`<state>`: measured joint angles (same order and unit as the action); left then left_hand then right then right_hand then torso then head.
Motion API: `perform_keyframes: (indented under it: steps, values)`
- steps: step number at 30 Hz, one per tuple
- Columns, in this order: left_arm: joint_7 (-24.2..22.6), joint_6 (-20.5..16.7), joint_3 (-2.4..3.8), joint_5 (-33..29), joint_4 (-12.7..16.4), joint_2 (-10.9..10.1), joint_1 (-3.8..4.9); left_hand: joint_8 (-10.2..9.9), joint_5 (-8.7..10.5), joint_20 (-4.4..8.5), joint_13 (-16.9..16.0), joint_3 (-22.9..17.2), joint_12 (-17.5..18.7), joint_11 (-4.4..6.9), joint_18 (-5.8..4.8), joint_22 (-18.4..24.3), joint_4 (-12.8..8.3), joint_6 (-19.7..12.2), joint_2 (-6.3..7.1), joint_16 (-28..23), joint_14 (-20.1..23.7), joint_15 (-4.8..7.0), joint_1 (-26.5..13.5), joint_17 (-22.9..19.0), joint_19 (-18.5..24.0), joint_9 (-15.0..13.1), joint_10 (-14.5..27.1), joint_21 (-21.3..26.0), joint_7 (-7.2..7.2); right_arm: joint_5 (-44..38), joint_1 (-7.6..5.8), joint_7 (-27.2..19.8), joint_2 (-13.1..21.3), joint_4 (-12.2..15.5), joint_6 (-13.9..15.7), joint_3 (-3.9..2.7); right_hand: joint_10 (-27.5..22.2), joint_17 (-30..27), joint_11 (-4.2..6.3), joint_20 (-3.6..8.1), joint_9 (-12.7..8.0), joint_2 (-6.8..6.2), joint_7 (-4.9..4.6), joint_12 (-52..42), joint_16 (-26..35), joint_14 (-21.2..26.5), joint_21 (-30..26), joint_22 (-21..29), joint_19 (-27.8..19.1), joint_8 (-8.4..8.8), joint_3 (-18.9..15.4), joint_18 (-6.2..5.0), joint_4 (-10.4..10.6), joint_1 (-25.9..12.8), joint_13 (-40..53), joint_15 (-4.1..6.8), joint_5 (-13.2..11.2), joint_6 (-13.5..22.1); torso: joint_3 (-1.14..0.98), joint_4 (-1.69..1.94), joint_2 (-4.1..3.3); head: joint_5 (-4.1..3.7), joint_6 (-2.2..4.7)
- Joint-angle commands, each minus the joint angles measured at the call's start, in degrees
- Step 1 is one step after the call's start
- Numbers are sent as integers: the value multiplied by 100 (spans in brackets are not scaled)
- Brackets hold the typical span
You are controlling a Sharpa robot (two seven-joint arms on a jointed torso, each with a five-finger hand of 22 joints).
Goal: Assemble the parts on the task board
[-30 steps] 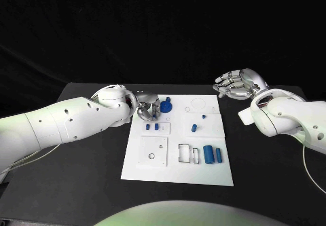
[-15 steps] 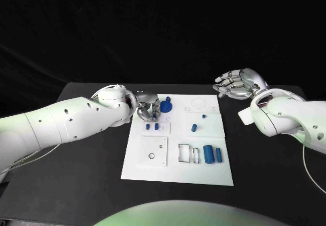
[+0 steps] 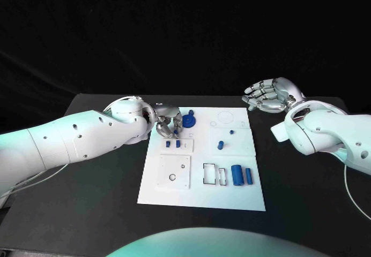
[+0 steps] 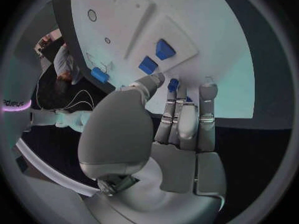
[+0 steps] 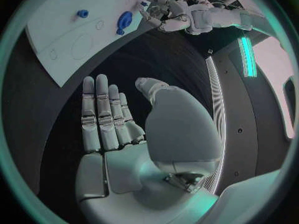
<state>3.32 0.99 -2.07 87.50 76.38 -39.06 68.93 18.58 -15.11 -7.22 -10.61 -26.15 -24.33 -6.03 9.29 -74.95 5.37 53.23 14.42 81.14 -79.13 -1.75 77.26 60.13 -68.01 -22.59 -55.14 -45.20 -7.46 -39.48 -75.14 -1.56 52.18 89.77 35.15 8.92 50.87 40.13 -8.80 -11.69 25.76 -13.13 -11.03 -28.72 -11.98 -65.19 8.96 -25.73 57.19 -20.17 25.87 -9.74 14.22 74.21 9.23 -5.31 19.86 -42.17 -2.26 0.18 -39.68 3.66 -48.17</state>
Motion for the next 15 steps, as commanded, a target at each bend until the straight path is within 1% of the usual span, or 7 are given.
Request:
perform_keyframes:
  steps: [1, 10, 14, 15]
  values:
    - [1, -51, 2, -35, 13, 6, 1, -32, -25, -47, 11, 42, 25, 2, -99, -281, 3, -47, -10, -29, 29, -8, -12, -16, 8, -1, 50, 45, 10, -47, 3, -56, -1, -3, -31, -1, 16, -8, -8, -26, -4, 17, -147, 21, 13, 4, -36, 5, 4, -24, 5, -65, -26, 34, -5, -26, 19, 38, 0, 2, -2, -4, 2]
    - [14, -91, 2, -35, 13, 0, 0, -28, -31, -54, 11, 35, 23, -1, -99, -284, 4, -34, -35, -30, 33, -14, 10, -25, 2, -7, 59, 44, 5, -47, 3, -53, 5, -2, -36, -1, 16, -8, -8, -26, -4, 17, -147, 21, 13, 4, -36, 5, 4, -24, 5, -65, -26, 34, -5, -26, 19, 38, 1, 1, -1, -1, 4]
    - [-36, -178, 3, -54, 20, -6, -3, -27, -31, -55, 10, 36, 20, -1, -98, -282, 4, -30, -37, -37, 43, -15, 14, -49, 4, -8, 57, 50, 3, -47, 3, -53, 6, -2, -36, -1, 16, -8, -8, -26, -4, 17, -147, 21, 13, 4, -36, 5, 4, -24, 5, -65, -26, 34, -5, -26, 19, 38, 6, 2, 0, 1, 6]
    - [-60, -217, 3, -78, 25, -8, -3, -27, -32, -59, 10, 51, 21, -7, -100, -286, 6, -26, -22, -36, 43, -18, 11, -48, -2, -10, 73, 42, 1, -47, 3, -53, 7, -2, -36, -1, 16, -8, -8, -26, -4, 17, -147, 21, 13, 4, -36, 5, 4, -24, 5, -65, -26, 34, -5, -26, 19, 38, 5, 3, -1, 1, 8]
